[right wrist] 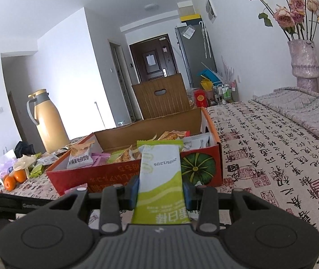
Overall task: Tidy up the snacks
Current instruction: 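Carry both packets over the box and open both grippers to drop them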
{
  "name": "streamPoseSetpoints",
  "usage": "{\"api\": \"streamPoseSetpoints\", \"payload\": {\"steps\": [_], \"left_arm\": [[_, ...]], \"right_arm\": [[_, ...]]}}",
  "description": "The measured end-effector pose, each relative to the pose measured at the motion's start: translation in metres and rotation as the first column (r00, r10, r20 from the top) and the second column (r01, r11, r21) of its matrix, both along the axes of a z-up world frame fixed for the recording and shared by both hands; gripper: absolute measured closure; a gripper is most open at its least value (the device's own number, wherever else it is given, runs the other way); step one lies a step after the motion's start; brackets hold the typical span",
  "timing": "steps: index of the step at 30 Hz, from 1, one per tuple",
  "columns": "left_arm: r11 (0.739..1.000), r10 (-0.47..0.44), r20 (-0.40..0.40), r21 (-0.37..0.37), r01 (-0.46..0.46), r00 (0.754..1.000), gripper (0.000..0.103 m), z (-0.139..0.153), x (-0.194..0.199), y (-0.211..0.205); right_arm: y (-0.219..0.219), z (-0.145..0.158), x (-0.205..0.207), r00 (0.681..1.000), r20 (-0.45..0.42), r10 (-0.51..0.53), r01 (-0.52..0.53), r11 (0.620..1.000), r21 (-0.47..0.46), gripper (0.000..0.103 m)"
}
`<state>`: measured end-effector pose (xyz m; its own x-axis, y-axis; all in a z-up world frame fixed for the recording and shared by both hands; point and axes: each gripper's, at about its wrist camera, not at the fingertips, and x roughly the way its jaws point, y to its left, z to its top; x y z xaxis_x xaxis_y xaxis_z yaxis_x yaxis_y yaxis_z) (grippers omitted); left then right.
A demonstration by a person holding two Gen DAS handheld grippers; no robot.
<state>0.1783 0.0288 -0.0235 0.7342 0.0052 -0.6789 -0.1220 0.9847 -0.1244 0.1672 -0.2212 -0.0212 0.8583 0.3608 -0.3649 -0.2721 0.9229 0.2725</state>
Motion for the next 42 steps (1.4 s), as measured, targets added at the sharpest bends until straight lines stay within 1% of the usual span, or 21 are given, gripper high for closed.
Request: {"api": "streamPoseSetpoints", "payload": {"steps": [7, 12, 18, 25, 31, 36, 42], "left_arm": [[1.0, -0.008, 0.056, 0.019, 0.007, 0.998, 0.041, 0.016, -0.013, -0.001], [1.0, -0.01, 0.113, 0.026, 0.007, 0.994, 0.041, 0.033, -0.019, -0.001], [0.999, -0.012, 0.162, 0.036, 0.006, 0.987, 0.041, 0.052, -0.018, -0.001], [0.999, -0.002, 0.209, 0.045, -0.007, 0.978, 0.041, 0.074, -0.007, 0.0], [0.998, 0.0, 0.248, 0.062, -0.016, 0.969, 0.041, 0.091, 0.009, -0.001], [0.997, 0.015, 0.266, 0.07, -0.035, 0.964, 0.041, 0.098, 0.025, 0.001], [0.995, 0.041, 0.264, 0.079, -0.064, 0.964, 0.041, 0.098, 0.053, 0.002]], "right_arm": [[0.002, 0.006, -0.007, 1.0, 0.023, -0.005, 0.006, 1.0, -0.012, 0.066], [0.003, 0.018, -0.012, 0.999, 0.044, -0.007, 0.007, 1.0, -0.008, 0.066], [0.007, 0.034, -0.011, 0.997, 0.076, -0.01, 0.01, 1.0, -0.011, 0.066], [0.01, 0.057, 0.003, 0.993, 0.116, -0.027, 0.027, 1.0, -0.004, 0.066], [0.018, 0.076, 0.023, 0.988, 0.15, -0.035, 0.038, 0.999, -0.012, 0.066], [0.027, 0.088, 0.043, 0.985, 0.169, -0.037, 0.041, 0.999, -0.024, 0.066], [0.04, 0.095, 0.071, 0.984, 0.174, -0.035, 0.043, 0.998, -0.042, 0.066]]}}
